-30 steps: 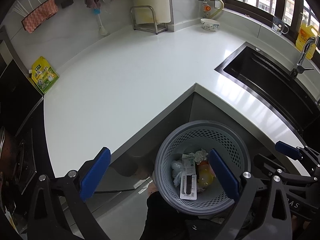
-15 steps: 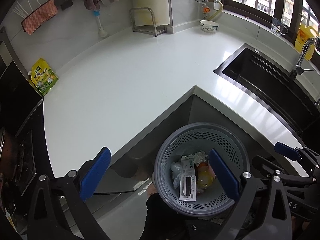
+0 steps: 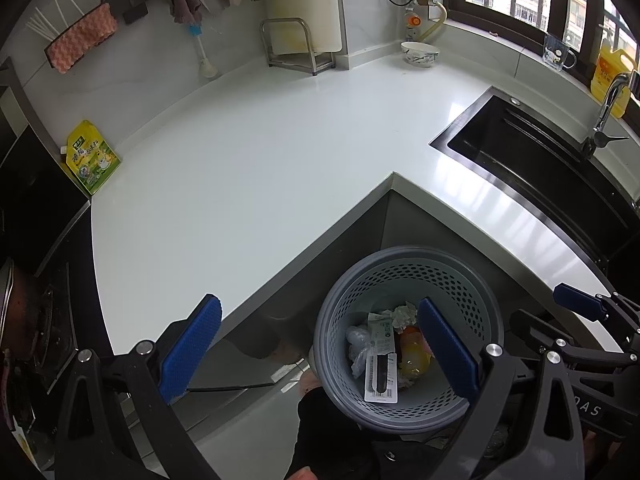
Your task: Collect trash
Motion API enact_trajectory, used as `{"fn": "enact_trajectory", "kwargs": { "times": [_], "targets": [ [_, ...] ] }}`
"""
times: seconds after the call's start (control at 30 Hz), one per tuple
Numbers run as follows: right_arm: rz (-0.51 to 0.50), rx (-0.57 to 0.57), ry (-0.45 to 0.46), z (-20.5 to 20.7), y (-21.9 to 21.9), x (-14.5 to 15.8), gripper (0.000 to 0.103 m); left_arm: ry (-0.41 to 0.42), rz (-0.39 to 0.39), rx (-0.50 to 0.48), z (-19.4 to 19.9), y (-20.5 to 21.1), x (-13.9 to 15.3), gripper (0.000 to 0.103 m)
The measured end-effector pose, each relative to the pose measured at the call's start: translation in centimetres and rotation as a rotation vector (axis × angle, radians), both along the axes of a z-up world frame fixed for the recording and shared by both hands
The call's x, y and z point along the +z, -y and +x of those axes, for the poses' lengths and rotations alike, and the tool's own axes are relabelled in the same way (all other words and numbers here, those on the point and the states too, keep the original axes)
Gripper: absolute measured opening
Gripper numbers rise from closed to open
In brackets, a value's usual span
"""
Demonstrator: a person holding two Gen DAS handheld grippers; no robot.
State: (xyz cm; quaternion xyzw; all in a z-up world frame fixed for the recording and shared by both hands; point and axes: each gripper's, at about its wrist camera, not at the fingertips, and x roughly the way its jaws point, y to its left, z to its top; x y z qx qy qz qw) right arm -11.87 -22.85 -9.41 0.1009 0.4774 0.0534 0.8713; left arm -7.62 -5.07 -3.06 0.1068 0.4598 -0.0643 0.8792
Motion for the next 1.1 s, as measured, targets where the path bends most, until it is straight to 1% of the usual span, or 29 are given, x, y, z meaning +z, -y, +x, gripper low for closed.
{"fn": "enact_trajectory", "kwargs": {
  "times": [0.4,0.73,0.93,1.1],
  "targets": [
    [0.002,-0.001,-0.003,0.08,0.01,-0.09,0.069,-0.009,-0.005,0.005,0.22,-0.1,-0.2,0.097],
    [0.007,-0.002,-0.01,0.18,0.23,-0.26,0.069,-0.017,-0.032,-0.002,0.33,-0.27,-0.42,0.097],
    [0.008,-0.003,-0.01,0.21,0.24,-0.27,0.069,-0.012,-0.01,0.007,0.28,-0.25,-0.41,0.097],
    [0.006,-0.005,-0.01,0.21,0.19,-0.27,0.069,-0.019,-0.012,0.007,0.29,-0.31,-0.58,0.097]
  ]
}}
